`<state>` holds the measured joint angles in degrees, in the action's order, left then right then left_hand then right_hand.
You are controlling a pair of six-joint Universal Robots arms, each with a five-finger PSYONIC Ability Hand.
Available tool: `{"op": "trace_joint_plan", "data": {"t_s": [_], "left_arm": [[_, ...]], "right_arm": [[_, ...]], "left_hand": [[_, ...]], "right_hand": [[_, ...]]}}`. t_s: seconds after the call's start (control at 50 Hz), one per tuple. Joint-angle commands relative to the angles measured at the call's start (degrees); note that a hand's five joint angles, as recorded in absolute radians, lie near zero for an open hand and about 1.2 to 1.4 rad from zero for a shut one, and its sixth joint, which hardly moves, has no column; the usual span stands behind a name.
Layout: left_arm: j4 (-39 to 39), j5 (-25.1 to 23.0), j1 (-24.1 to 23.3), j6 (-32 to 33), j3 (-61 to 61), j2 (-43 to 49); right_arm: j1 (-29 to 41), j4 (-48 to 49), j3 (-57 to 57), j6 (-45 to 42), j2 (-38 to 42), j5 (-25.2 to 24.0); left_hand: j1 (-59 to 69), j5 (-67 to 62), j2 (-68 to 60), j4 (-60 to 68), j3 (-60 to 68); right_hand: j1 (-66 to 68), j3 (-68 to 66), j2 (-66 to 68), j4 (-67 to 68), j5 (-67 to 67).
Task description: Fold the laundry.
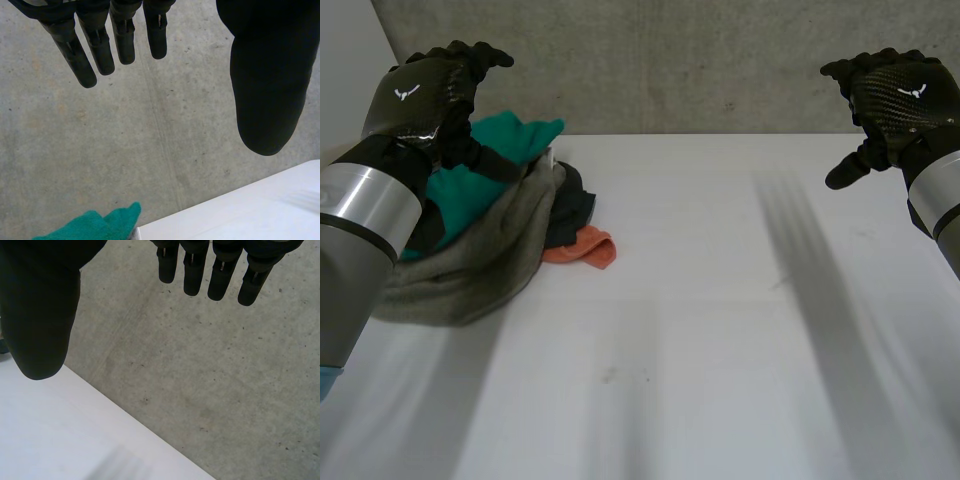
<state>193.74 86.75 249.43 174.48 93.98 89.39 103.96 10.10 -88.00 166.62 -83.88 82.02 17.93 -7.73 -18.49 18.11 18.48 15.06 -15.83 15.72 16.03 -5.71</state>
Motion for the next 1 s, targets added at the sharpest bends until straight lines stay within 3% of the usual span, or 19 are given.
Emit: {"op": "trace_joint_plan", "data": {"t_s": [0.02,0.2,0.3,0.44,0.54,0.64,0.76,0.84,0.96,1.0], "left_arm": [[0.1,0.0,0.1,0.0,-0.1,0.1],[0.1,0.1,0.7,0.8,-1.1,1.9],[0.2,0.2,2.5,4.3,-2.8,5.2],[1.7,0.5,5.9,17.8,-6.4,15.4],[8.5,0.5,11.0,28.4,-10.1,25.8],[12.4,0.8,14.5,33.1,-14.3,33.5],[13.0,0.5,15.5,33.7,-19.2,40.2],[13.4,-0.3,15.5,33.6,-19.8,41.0],[13.6,-2.0,14.8,33.3,-20.9,40.7],[13.5,-2.5,14.7,33.1,-21.3,40.5]], "right_arm": [[0.1,0.0,-0.1,-0.2,0.1,0.0],[0.1,0.0,-0.1,-0.2,0.3,-0.2],[0.1,0.0,-0.3,-0.3,0.3,-0.3],[0.2,0.0,-0.6,-0.3,0.3,-0.5],[0.2,0.0,-0.9,-0.4,0.4,-0.5],[0.2,0.0,-1.4,-0.4,0.8,-0.8],[0.2,-0.1,-1.5,-0.5,2.0,-0.5],[0.2,-0.2,-1.5,-0.6,2.6,-0.5],[0.2,-0.1,-1.5,-0.6,2.9,-0.5],[0.2,-0.1,-1.3,-0.7,2.8,-0.5]], "left_hand": [[-7.9,7.7,8.5,-8.1,-8.5],[-7.9,7.7,8.5,-8.1,-8.5],[-7.9,7.7,8.5,-8.1,-8.5],[-7.9,7.7,8.5,-8.1,-8.5],[-7.9,7.7,8.5,-8.1,-8.5],[-7.9,7.7,8.5,-8.1,-8.5],[-4.7,4.5,5.3,-4.9,-5.2],[12.3,-12.5,-11.7,12.1,11.7],[62.0,-62.2,-61.5,61.8,61.5],[62.1,-62.3,-61.5,61.9,61.5]], "right_hand": [[-5.1,5.8,-5.7,-6.0,5.7],[-5.1,5.8,-5.7,-6.0,5.7],[-5.1,5.8,-5.7,-6.0,5.7],[-5.1,5.8,-5.7,-6.0,5.7],[-5.1,5.8,-5.7,-6.0,5.7],[-5.1,5.8,-5.7,-6.0,5.7],[-5.1,5.8,-5.7,-6.0,5.7],[-5.1,5.8,-5.7,-6.0,5.7],[-5.1,5.8,-5.7,-6.0,5.7],[-5.1,5.8,-5.7,-6.0,5.7]]}}
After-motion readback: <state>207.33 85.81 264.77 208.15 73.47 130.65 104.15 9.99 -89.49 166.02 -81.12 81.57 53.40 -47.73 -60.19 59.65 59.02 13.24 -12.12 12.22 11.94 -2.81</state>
